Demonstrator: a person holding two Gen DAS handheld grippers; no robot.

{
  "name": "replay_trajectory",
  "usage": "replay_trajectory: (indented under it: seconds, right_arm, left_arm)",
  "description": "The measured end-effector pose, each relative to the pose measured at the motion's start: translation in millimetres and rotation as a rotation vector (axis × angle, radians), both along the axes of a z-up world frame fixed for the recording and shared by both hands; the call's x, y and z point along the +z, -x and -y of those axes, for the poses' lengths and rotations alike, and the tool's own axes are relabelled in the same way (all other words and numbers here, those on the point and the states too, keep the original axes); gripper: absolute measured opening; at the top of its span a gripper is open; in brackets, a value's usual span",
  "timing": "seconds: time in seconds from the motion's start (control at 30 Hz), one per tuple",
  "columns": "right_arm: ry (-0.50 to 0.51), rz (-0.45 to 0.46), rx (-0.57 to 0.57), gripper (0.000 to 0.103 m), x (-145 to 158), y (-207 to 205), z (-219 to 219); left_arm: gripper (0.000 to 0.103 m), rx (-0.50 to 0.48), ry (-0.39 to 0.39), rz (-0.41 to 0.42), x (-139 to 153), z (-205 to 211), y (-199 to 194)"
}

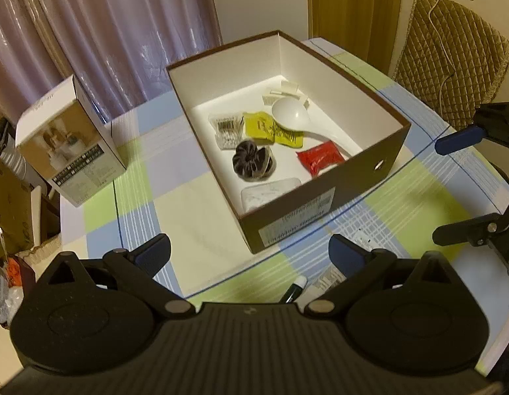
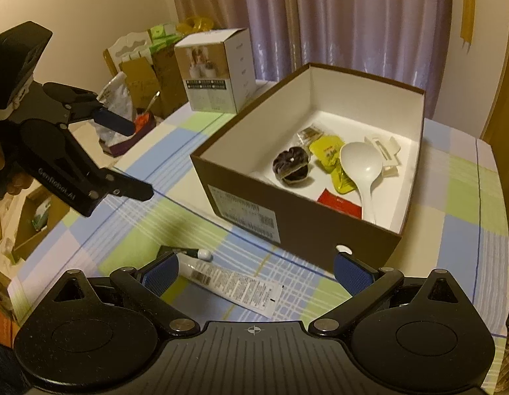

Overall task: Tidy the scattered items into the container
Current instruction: 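Withdraw both tools from the shoebox toward the two tubes on the table, then grasp the white toothpaste tube with the right tool while the left tool grasps the green tube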

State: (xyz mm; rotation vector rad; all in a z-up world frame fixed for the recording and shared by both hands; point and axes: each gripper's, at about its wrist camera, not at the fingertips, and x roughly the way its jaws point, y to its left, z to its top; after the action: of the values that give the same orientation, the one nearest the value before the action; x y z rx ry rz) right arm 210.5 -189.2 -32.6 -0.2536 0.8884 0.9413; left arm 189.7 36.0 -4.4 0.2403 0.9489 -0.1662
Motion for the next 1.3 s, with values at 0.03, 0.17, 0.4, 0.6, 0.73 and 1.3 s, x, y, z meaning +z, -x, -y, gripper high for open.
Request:
replay_trajectory:
  seconds: [0.03,0.17,0.4,0.6,0.73,1.3]
  right_arm:
    - [0.003,-0.003,0.003,0.103,-2,0,0]
    - [0.017,-0.024,0.017,0.103,-13,-2,-2]
    - [0.027,-0.047,0.057,0.103,-40,1,-3]
    - [0.051,-0.04,0.117,0.103,-67,5,-10]
    - [0.054,-0.03,0.162,0.103,-80,5,-18]
    - [0.134,0.115,0.502,0.07,-130,7,-71]
  left_arm:
    - [0.101,-0.004,0.0,-0.008,-3,-1,1]
    - [0.101,-0.026,-0.01,-0.039,-16,-3,6]
    - [0.101,-0.007,0.021,-0.091,-41,-12,17]
    - [0.1,0.029,0.043,-0.087,-65,-20,36]
    - [0.1,0.074,0.027,-0.09,-82,-29,49]
    - [0.098,0.186,0.076,-0.157,-121,-67,84]
